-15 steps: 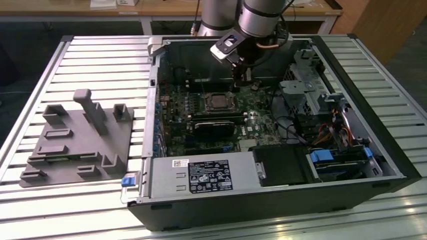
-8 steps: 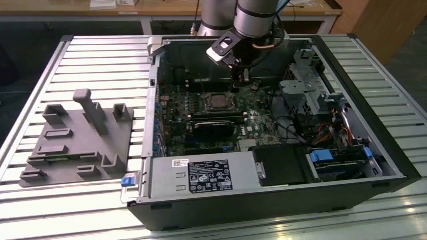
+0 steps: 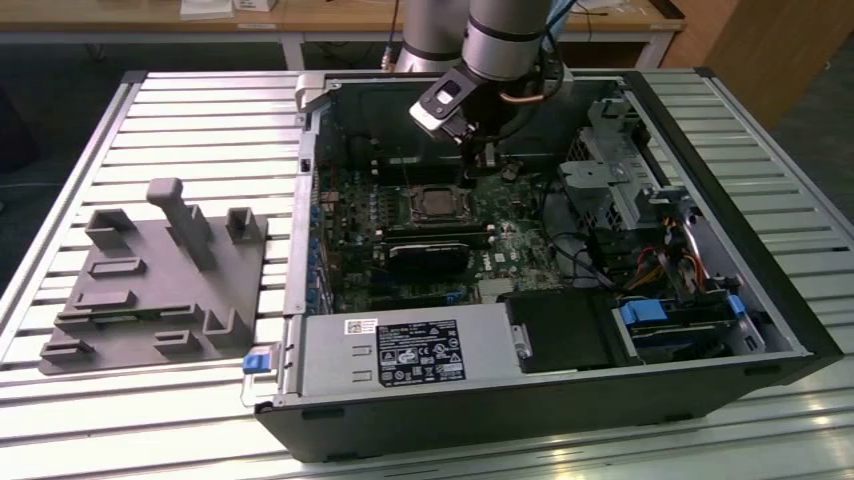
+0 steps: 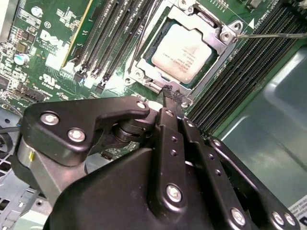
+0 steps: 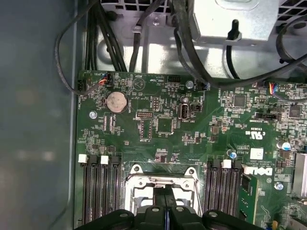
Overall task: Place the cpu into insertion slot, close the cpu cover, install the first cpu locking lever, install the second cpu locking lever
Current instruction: 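Close the cpu cover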
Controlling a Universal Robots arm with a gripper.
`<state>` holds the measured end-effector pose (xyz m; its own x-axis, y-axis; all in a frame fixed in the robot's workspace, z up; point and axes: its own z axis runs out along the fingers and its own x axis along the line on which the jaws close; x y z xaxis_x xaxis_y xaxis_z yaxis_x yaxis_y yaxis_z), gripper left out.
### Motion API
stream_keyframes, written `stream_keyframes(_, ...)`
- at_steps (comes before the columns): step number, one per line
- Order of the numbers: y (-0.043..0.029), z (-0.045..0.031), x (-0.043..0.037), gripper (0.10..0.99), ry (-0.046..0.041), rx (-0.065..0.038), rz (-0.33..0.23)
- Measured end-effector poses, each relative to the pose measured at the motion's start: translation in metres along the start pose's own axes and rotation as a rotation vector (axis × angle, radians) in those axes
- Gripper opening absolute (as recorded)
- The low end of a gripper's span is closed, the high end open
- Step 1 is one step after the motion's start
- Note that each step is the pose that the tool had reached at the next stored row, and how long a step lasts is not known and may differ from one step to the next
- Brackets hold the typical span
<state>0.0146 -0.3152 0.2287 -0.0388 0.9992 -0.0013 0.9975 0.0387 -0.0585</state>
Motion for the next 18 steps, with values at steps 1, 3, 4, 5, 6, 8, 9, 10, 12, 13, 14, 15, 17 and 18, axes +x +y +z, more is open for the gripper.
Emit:
stream_keyframes(1, -0.0008, 0.0007, 0.0, 0.106, 0.0014, -0.003, -0.002)
stream_keyframes(3, -0.0033, 0.0013, 0.0001, 0.106, 0.0014, -0.009, -0.005)
stream_keyframes(4, -0.005, 0.0015, 0.0001, 0.106, 0.0013, -0.014, -0.006)
stream_keyframes(5, -0.0071, 0.0018, 0.0001, 0.106, 0.001, -0.021, -0.006)
stream_keyframes(6, -0.0091, 0.002, 0.0001, 0.106, 0.0007, -0.029, -0.006)
stream_keyframes(8, -0.0138, 0.0026, 0.0003, 0.106, 0.0001, -0.047, -0.006)
stream_keyframes(9, -0.0165, 0.003, 0.0004, 0.106, -0.0001, -0.057, -0.005)
stream_keyframes(10, -0.0198, 0.0034, 0.0005, 0.106, -0.0005, -0.065, -0.006)
stream_keyframes(12, -0.0268, 0.0042, 0.0007, 0.106, -0.0013, -0.079, -0.006)
stream_keyframes(13, -0.0304, 0.0047, 0.0009, 0.106, -0.0015, -0.085, -0.005)
stream_keyframes(14, -0.0336, 0.0051, 0.001, 0.106, -0.0016, -0.088, -0.005)
stream_keyframes(15, -0.0364, 0.0055, 0.0011, 0.106, -0.0018, -0.09, -0.005)
stream_keyframes(17, -0.0416, 0.0061, 0.0013, 0.106, -0.0022, -0.093, -0.005)
stream_keyframes(18, -0.0439, 0.0064, 0.0014, 0.106, -0.0022, -0.094, -0.005)
